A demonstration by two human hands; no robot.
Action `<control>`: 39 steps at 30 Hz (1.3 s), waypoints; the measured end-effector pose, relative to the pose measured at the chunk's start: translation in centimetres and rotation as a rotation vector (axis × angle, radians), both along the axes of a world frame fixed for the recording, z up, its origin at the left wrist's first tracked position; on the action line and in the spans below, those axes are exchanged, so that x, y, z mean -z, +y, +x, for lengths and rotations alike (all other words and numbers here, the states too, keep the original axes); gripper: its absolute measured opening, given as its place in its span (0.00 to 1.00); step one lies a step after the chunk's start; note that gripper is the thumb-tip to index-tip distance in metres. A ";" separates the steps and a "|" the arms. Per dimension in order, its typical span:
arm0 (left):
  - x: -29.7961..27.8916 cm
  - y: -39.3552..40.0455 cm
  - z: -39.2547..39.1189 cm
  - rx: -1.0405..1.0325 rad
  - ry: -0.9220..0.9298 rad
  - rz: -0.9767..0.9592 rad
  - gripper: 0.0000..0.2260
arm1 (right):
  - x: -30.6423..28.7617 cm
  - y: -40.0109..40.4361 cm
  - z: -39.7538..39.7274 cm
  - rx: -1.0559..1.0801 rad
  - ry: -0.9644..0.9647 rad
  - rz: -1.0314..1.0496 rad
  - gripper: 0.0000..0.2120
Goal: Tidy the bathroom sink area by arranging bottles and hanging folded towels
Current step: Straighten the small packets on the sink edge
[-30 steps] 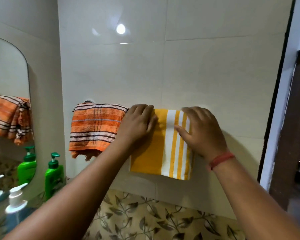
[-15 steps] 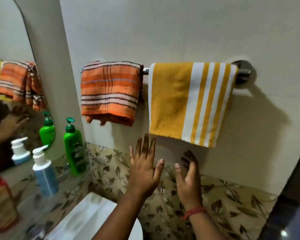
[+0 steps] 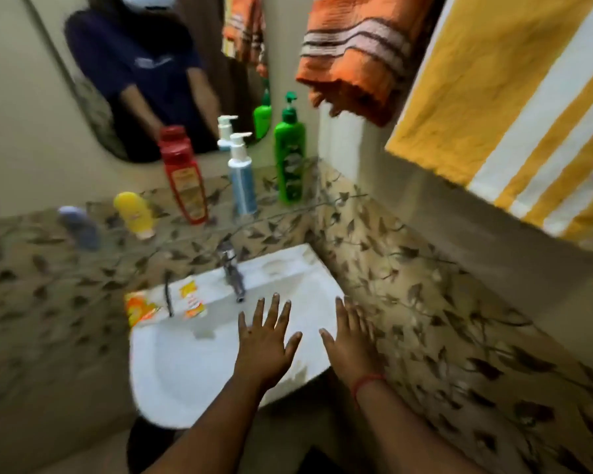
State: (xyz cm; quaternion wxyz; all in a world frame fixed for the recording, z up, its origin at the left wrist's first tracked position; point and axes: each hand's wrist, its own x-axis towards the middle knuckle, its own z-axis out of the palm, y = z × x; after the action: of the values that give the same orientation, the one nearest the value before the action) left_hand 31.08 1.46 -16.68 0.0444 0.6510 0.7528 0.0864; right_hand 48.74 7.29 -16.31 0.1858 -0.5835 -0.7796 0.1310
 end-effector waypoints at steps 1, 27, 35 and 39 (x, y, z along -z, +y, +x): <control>0.7 -2.0 -1.5 -0.062 0.005 -0.030 0.35 | 0.6 -0.8 -1.8 -0.071 -0.028 -0.031 0.34; 7.3 -3.3 -27.8 -0.863 -0.599 -0.026 0.30 | 5.2 0.6 -29.6 -0.224 0.026 -0.483 0.32; 8.4 1.5 -31.5 -1.209 -1.083 0.319 0.12 | 7.6 4.7 -34.1 0.086 0.402 -0.864 0.27; 9.2 2.6 -32.5 -1.288 -0.972 0.267 0.12 | 10.5 6.2 -35.3 0.209 0.531 -1.056 0.32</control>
State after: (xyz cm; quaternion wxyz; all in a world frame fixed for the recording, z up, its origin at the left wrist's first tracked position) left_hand -1.37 4.02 -25.83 0.2297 -0.0196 0.8593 0.4567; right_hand 13.48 13.46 -26.82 0.0709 -0.6180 -0.4743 0.6229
